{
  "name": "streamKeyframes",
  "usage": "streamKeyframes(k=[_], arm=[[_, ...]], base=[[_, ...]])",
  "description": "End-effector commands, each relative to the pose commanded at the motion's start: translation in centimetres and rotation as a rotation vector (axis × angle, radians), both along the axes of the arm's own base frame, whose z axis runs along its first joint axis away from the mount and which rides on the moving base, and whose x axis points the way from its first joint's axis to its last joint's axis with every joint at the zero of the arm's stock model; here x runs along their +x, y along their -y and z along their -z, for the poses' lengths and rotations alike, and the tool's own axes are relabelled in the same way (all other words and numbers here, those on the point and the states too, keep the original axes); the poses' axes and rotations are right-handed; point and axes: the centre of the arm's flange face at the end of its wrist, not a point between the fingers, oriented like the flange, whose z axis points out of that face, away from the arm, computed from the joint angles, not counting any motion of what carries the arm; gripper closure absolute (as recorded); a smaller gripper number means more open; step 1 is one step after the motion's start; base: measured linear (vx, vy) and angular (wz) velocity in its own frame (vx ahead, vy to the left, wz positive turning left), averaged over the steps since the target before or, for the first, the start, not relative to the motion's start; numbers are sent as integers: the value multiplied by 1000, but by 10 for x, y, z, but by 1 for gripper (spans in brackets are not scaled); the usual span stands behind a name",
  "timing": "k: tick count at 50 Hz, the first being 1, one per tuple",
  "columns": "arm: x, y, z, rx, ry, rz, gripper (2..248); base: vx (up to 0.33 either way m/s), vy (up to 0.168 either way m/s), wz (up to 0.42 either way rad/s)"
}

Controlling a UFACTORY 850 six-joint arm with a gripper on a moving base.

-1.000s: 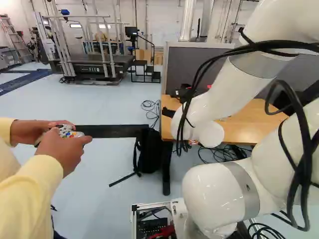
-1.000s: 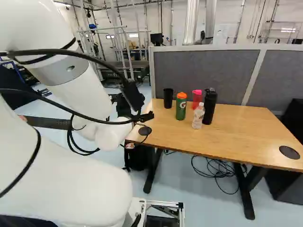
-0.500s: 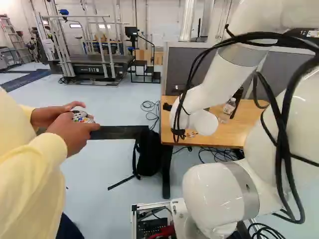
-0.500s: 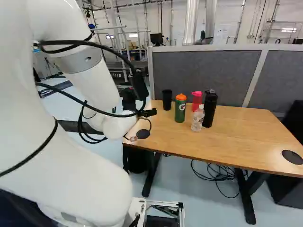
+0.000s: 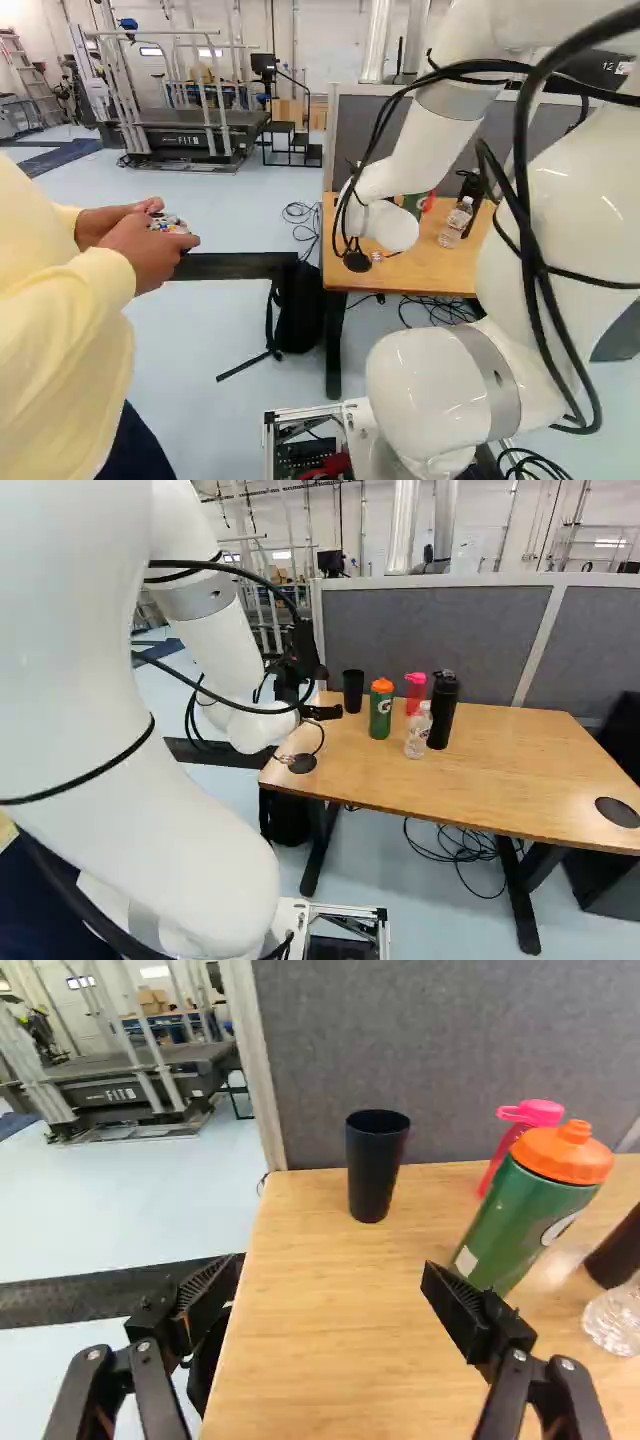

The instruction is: Pick up the green bottle from the table

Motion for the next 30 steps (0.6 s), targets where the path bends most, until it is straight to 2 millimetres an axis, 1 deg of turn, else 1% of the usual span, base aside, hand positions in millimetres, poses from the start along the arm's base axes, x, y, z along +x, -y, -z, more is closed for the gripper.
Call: streamKeyframes(k=[4, 11, 30], arm=[[7, 4, 0, 18, 1, 51, 3], [13, 12, 1, 50, 2, 145, 3], [18, 38, 4, 138, 7, 420, 3]], base=[[0, 0, 0], [0, 0, 0], [0, 0, 0]])
